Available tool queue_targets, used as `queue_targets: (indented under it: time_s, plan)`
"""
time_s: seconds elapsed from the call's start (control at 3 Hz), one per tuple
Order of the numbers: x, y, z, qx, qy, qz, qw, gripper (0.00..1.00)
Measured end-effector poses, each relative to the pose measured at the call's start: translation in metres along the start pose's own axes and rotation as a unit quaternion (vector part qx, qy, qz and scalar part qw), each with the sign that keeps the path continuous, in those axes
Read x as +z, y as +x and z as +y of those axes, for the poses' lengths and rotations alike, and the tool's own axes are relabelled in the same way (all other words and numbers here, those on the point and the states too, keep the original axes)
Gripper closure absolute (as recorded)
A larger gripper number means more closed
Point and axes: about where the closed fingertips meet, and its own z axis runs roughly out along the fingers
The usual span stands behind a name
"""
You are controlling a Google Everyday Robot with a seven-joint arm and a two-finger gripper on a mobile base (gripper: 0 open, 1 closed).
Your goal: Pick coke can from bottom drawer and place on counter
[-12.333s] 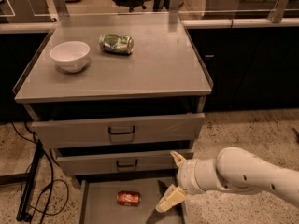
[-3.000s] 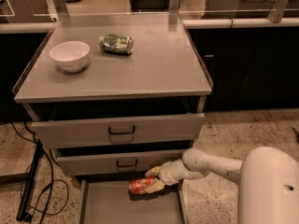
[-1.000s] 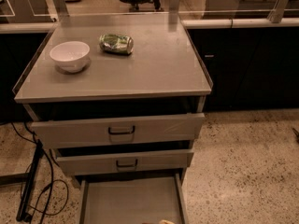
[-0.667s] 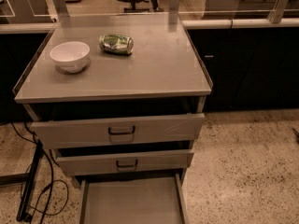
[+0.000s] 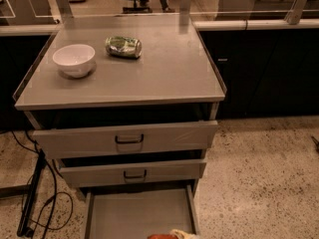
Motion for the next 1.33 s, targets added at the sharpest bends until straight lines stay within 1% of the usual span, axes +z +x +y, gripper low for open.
queue_targets:
  time_s: [0.33,0.67,1.0,1.33]
  plan:
    - [-0.006,-0.055,-0.057,-0.035,0.01,0.013,0.9992,1.0]
    - [-0.023,-0.082,-0.092,-0.077,0.032,0.023,0.9963,1.0]
    - [-0.023,-0.082,-0.092,-0.077,0.032,0.023,0.9963,1.0]
    - [-0.041,-0.092,-0.098,-0.088,0.043,0.034,0.9946,1.0]
